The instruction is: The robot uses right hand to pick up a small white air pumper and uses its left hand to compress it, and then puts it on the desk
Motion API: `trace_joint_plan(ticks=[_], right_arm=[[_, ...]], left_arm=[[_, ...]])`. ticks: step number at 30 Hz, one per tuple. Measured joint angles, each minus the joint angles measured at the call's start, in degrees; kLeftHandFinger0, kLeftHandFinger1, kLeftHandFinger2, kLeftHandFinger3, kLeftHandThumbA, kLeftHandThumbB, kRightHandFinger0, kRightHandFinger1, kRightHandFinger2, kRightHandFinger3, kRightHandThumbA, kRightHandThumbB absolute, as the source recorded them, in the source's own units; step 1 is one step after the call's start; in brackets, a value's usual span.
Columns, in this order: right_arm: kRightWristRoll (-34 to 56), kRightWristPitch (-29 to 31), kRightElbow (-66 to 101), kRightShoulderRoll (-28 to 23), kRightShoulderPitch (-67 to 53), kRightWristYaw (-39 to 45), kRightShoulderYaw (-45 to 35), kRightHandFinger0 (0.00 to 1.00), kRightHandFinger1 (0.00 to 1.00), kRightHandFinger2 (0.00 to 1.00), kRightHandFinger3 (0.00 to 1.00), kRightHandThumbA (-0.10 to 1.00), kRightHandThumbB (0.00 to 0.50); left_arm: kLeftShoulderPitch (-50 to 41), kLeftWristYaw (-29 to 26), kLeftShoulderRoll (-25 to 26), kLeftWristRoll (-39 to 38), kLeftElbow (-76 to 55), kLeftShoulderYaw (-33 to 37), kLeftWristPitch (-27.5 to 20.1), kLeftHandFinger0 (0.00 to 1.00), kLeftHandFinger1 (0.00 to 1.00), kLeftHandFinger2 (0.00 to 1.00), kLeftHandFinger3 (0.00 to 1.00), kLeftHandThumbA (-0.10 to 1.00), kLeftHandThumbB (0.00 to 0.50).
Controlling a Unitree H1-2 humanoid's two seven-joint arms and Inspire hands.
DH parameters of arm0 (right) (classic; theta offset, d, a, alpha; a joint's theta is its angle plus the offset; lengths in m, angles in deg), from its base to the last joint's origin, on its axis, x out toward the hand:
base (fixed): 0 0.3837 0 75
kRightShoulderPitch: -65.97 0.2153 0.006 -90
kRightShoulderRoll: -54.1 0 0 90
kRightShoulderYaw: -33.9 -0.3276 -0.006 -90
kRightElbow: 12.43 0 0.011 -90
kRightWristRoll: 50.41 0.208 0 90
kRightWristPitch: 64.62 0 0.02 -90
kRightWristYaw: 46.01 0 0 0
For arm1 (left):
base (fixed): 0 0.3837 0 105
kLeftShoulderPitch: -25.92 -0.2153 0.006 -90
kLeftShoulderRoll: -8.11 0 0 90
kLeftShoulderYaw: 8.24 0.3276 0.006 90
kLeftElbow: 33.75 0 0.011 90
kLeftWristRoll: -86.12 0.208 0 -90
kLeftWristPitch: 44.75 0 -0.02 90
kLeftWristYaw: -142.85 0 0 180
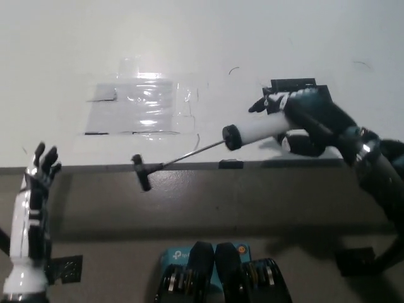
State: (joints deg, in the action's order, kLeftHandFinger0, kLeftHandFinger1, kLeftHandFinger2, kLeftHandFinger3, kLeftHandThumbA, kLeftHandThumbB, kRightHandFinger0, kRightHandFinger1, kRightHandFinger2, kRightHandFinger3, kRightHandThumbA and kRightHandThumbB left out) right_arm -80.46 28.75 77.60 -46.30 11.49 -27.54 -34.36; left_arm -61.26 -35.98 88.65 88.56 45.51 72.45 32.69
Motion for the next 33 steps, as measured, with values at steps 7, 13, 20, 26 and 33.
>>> trace_joint_plan(ticks=[7, 13, 20, 26, 33], right_arm=[[1.13, -1.39, 9.0, 0.02, -4.42, 2.78, -1.22, 0.01, 0.38, 0.66, 0.5, -0.1, 0.166], [1.72, -2.54, 13.44, 0.08, -6.67, 4.58, -1.7, 0.02, 0.41, 0.7, 0.62, -0.1, 0.159], [2.03, -3.66, 14.35, 0.13, -7.29, 5.69, -2.48, 0.03, 0.42, 0.72, 0.61, -0.1, 0.153], [1.77, -4.27, 14.3, 0.13, -7.28, 6.15, -3.01, 0.02, 0.41, 0.71, 0.61, -0.1, 0.17], [-2.54, -5.7, 13.41, 0.21, -6.31, 6.15, -3.13, 0.0, 0.4, 0.71, 0.81, -0.1, 0.168]], left_arm=[[5.0, 0.01, -2.16, 0.09, -0.64, 1.44, 2.77, 1.0, 1.0, 1.0, 1.0, 1.0, 0.162], [3.99, 0.06, -7.17, -0.12, -2.85, 5.47, 4.92, 1.0, 1.0, 1.0, 1.0, 1.0, 0.166], [0.5, 0.28, -10.01, -1.24, -9.42, 10.77, 7.08, 1.0, 1.0, 1.0, 1.0, 1.0, 0.174], [-2.7, 0.28, -9.99, -1.37, -15.74, 13.41, 7.89, 1.0, 1.0, 1.0, 1.0, 1.0, 0.207], [-3.48, 0.26, -8.91, -1.34, -17.35, 13.57, 7.73, 1.0, 1.0, 1.0, 1.0, 1.0, 0.201]])
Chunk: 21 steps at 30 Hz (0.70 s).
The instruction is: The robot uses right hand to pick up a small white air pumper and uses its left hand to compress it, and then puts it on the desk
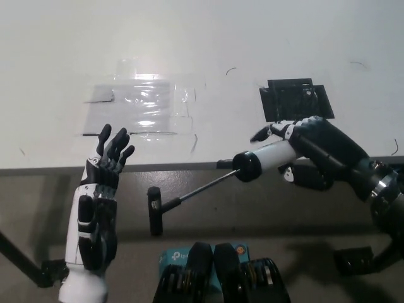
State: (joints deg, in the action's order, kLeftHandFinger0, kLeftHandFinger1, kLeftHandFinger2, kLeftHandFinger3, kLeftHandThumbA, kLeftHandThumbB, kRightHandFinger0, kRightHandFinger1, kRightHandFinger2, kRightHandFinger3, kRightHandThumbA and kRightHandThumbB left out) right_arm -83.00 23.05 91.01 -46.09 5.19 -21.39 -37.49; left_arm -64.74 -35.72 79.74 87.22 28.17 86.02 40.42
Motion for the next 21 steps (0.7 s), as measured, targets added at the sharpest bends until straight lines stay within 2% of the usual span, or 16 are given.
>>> trace_joint_plan(ticks=[7, 14, 21], right_arm=[[-5.16, -1.79, -0.08, 0.04, 1.87, 0.36, 0.04, 0.0, 0.41, 0.72, 0.78, -0.1, 0.191], [-9.8, -3.43, 0.35, 0.97, 2.36, 1.0, 0.52, 0.0, 0.43, 0.73, 0.77, -0.1, 0.191], [-12.7, -4.93, 1.13, 2.11, 2.33, 1.84, 0.61, 0.0, 0.43, 0.72, 0.77, -0.1, 0.196]], left_arm=[[0.57, -0.06, 0.47, 0.22, 0.25, -0.67, -0.08, 1.0, 1.0, 1.0, 1.0, 1.0, 0.209], [2.81, -0.24, 0.08, 1.69, 2.17, -0.86, -0.15, 1.0, 1.0, 1.0, 1.0, 1.0, 0.264], [4.83, -0.43, -1.95, 4.57, 3.36, -0.67, 0.11, 1.0, 1.0, 1.0, 1.0, 1.0, 0.286]])
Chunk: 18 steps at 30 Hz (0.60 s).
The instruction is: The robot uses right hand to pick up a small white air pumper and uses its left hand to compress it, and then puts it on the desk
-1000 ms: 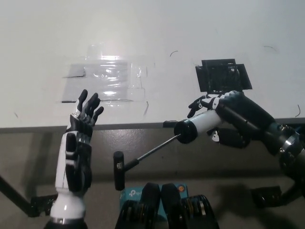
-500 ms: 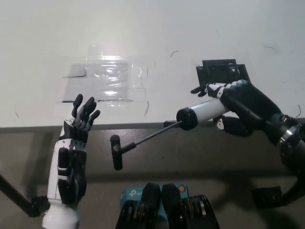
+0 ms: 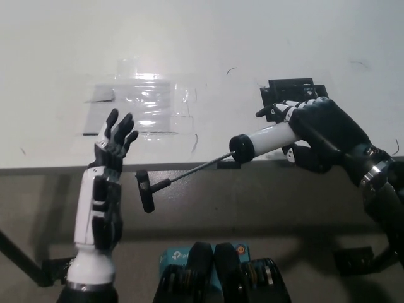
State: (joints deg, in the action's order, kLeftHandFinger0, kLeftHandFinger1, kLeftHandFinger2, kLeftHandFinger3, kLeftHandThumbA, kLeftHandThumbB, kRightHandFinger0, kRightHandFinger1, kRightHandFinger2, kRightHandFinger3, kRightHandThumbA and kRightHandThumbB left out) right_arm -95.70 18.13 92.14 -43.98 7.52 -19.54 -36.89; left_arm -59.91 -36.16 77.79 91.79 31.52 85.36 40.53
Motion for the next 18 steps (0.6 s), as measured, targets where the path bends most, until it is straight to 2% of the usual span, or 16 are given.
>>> trace_joint_plan(ticks=[4, 7, 15, 18], right_arm=[[-1.52, -0.32, 0.1, 0.63, -0.06, 0.03, 0.06, 0.0, 0.43, 0.71, 0.77, -0.1, 0.189], [-2.56, -0.34, 0.09, 0.93, -0.08, 0.04, 0.13, 0.0, 0.42, 0.71, 0.76, -0.1, 0.186], [-4.31, -0.73, 0.09, 1.32, -0.07, 0.9, 0.14, 0.01, 0.44, 0.73, 0.78, -0.1, 0.176], [-5.0, -1.02, 0.12, 1.46, -0.07, 1.4, 0.19, 0.01, 0.45, 0.74, 0.78, -0.1, 0.191]], left_arm=[[1.46, -0.7, -2.39, 2.68, 0.48, 0.8, 0.45, 1.0, 1.0, 1.0, 1.0, 1.0, 0.282], [1.87, -1.24, -3.87, 4.59, 1.05, 1.74, 0.72, 1.0, 1.0, 1.0, 1.0, 1.0, 0.3], [2.01, -2.68, -3.87, 8.37, 1.19, 3.4, 0.98, 1.0, 1.0, 1.0, 1.0, 1.0, 0.303], [2.08, -2.81, -3.86, 9.22, 1.21, 3.72, 1.03, 1.0, 1.0, 1.0, 1.0, 1.0, 0.296]])
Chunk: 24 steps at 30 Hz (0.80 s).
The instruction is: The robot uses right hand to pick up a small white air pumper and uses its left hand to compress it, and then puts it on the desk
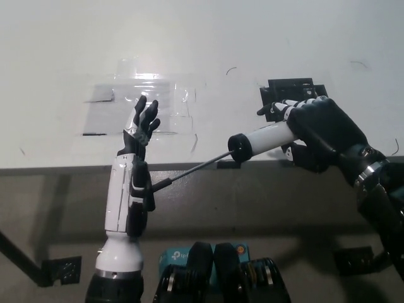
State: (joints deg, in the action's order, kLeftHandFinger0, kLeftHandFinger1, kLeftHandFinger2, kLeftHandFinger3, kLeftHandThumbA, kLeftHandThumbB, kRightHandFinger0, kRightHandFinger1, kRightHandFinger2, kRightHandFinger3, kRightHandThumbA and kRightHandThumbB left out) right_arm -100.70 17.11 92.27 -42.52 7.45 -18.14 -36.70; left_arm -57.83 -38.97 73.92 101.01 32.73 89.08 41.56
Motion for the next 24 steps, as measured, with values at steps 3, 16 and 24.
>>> trace_joint_plan(ticks=[3, 16, 24], right_arm=[[-0.37, -0.21, 0.17, 0.05, 0.0, 0.38, 0.13, 0.0, 0.43, 0.72, 0.75, -0.1, 0.195], [-4.82, -1.0, 9.79, 2.75, -1.84, 4.78, 3.16, 0.0, 0.38, 0.69, 0.7, -0.1, 0.191], [-7.18, -2.25, 13.5, 5.54, -2.74, 8.78, 3.45, 0.0, 0.06, 0.29, 0.22, -0.1, 0.225]], left_arm=[[0.07, -0.5, 0.0, 0.71, 0.21, 0.3, 0.02, 1.0, 1.0, 1.0, 1.0, 1.0, 0.274], [2.69, -3.22, 0.06, 3.08, 5.49, 0.56, 1.15, 1.0, 1.0, 1.0, 1.0, 1.0, 0.28], [6.61, -4.74, -0.16, 3.89, 9.93, 0.82, 1.44, 1.0, 1.0, 1.0, 1.0, 1.0, 0.273]])
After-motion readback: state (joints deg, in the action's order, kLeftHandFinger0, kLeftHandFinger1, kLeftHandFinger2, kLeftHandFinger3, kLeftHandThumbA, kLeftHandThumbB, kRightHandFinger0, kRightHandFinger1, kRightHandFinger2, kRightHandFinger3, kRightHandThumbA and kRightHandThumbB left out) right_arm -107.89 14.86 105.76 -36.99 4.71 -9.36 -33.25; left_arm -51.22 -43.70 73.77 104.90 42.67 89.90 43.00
